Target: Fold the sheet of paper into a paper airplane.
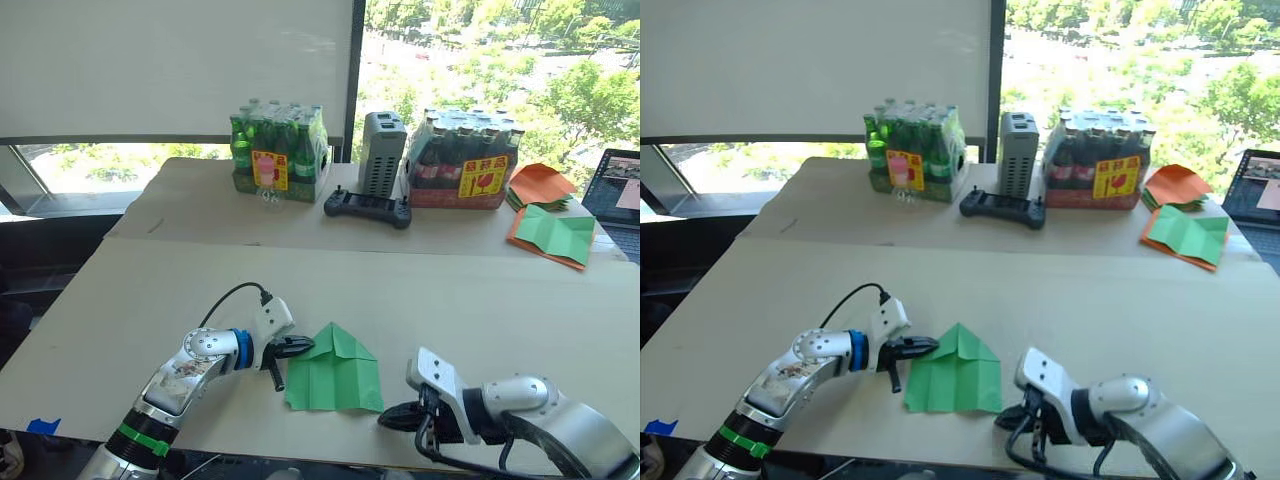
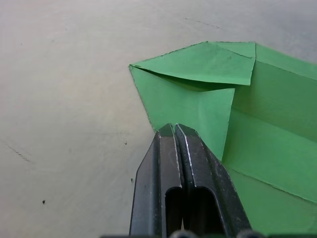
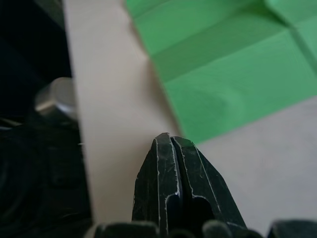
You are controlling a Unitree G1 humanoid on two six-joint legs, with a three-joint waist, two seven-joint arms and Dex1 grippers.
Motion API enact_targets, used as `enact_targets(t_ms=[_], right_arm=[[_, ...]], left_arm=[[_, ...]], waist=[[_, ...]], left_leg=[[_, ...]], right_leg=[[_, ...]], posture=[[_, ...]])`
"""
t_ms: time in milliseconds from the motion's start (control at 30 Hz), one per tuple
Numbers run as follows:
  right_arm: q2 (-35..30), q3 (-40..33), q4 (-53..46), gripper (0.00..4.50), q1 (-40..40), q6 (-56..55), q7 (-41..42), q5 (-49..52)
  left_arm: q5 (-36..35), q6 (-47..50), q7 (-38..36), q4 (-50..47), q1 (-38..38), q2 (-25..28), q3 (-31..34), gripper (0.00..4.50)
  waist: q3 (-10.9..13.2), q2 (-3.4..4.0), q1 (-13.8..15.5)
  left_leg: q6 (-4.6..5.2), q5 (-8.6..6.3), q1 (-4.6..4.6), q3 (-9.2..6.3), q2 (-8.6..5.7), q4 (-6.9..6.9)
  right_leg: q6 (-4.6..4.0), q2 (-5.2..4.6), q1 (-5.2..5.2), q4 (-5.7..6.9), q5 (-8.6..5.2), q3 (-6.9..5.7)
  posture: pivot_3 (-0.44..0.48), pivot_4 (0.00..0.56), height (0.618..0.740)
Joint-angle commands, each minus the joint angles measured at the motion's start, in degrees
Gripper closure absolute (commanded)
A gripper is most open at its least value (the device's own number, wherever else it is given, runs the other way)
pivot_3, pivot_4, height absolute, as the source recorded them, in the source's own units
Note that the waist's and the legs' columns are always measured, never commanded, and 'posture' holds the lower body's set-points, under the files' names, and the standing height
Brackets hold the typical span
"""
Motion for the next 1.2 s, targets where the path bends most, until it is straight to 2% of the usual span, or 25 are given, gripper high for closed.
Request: enact_targets(t_ms=[33,200,300,500,600,833,1200], right_arm=[[0.0,0.9,-4.7,4.5,1.3,0.5,-0.7,2.6],[5.9,2.5,-4.4,4.5,2.9,1.8,-11.4,-1.0],[6.8,2.1,-5.1,4.5,6.1,2.0,-17.4,-4.3],[7.8,-1.9,-9.5,4.5,13.9,0.8,-23.2,-4.8],[10.4,-3.2,-8.0,4.5,14.3,-2.4,-27.1,-6.7],[16.0,-4.1,-4.4,4.5,13.8,-7.2,-31.1,-8.0],[21.3,-6.3,-0.9,4.5,10.4,-13.1,-31.2,-7.1]], left_arm=[[1.8,0.7,0.1,1.6,0.4,0.2,-1.0,4.41],[2.2,1.0,-0.7,2.0,-0.9,-0.1,-1.9,4.41],[2.6,0.9,-1.3,2.6,-1.9,-0.2,-2.5,4.41],[2.8,0.4,-2.7,3.9,-3.5,-0.6,-3.5,4.41],[3.2,-0.2,-3.2,4.8,-3.8,-0.6,-3.7,4.41],[4.1,-1.6,-3.9,7.1,-5.0,-1.3,-3.7,4.41],[4.8,-2.2,-4.0,7.6,-4.9,-1.7,-3.4,4.41]], waist=[[0.0,-0.01,0.0],[0.0,-0.04,0.2],[0.0,-0.05,0.6],[0.0,-0.06,1.3],[0.0,-0.06,1.3],[0.0,-0.05,1.2],[0.0,-0.05,1.1]], left_leg=[[0.0,0.0,0.01,0.05,0.0,0.01],[0.05,-0.03,0.04,0.02,-0.02,0.01],[0.04,-0.03,0.05,0.01,-0.06,0.02],[0.05,-0.03,0.1,0.01,-0.09,0.04],[0.07,-0.04,0.17,0.0,-0.08,0.03],[0.13,-0.07,0.32,0.0,-0.07,0.04],[0.09,-0.05,0.3,0.01,-0.09,0.04]], right_leg=[[0.0,-0.02,0.01,-0.01,0.0,0.02],[0.01,-0.04,0.06,-0.01,0.01,0.01],[0.03,-0.04,0.07,-0.01,0.02,0.01],[0.05,-0.03,0.13,-0.03,0.03,0.01],[0.06,-0.02,0.21,-0.04,0.03,0.0],[0.09,0.03,0.37,-0.03,0.04,0.02],[0.09,0.04,0.32,-0.01,0.04,0.03]], posture=[[0.0,0.15,0.675],[0.0,0.15,0.675],[0.0,0.15,0.675],[0.0,0.15,0.675],[0.0,0.15,0.675],[0.0,0.15,0.675],[0.0,0.15,0.675]])
